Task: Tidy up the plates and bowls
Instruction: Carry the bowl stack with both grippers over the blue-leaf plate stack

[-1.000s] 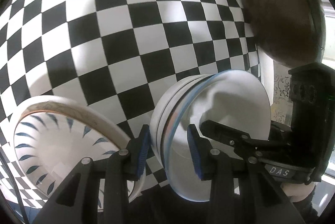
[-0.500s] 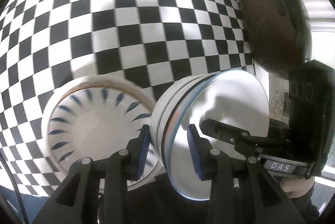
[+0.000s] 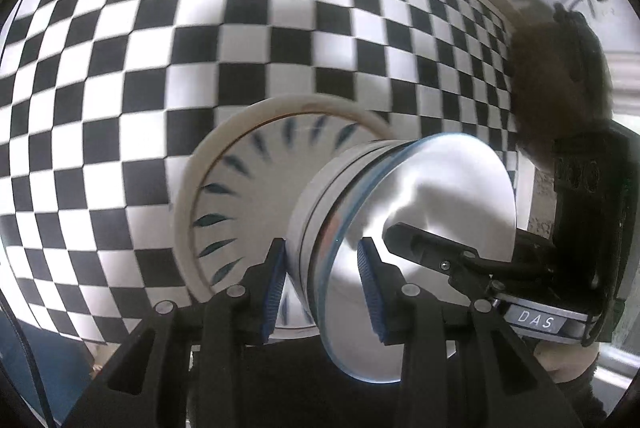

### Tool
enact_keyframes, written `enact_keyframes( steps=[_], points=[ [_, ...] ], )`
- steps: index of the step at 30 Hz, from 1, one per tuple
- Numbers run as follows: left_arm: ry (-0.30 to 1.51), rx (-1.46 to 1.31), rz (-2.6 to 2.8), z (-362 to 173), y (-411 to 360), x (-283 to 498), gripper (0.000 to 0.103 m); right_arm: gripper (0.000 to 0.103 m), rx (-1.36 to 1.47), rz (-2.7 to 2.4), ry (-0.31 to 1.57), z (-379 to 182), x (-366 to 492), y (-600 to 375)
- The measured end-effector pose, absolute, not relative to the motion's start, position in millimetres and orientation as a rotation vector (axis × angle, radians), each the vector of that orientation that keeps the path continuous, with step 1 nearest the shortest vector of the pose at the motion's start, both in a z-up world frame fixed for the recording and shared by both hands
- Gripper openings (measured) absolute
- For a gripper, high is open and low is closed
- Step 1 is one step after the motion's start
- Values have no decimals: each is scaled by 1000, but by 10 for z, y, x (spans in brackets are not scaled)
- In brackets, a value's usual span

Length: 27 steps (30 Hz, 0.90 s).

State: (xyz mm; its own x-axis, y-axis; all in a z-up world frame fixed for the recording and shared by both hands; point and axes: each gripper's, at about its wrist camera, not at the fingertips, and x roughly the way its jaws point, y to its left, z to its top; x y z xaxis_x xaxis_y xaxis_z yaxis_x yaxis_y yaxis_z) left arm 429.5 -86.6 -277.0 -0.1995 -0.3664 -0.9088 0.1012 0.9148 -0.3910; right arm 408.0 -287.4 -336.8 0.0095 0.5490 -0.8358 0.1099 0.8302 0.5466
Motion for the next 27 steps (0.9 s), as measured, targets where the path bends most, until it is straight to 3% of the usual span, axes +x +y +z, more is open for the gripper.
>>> enact_keyframes(
  steps=[27],
  points=[
    [1749,-209,-384,-3054,-746,4245,33,51,471,364,1561,-3607,4172,-2486]
  ],
)
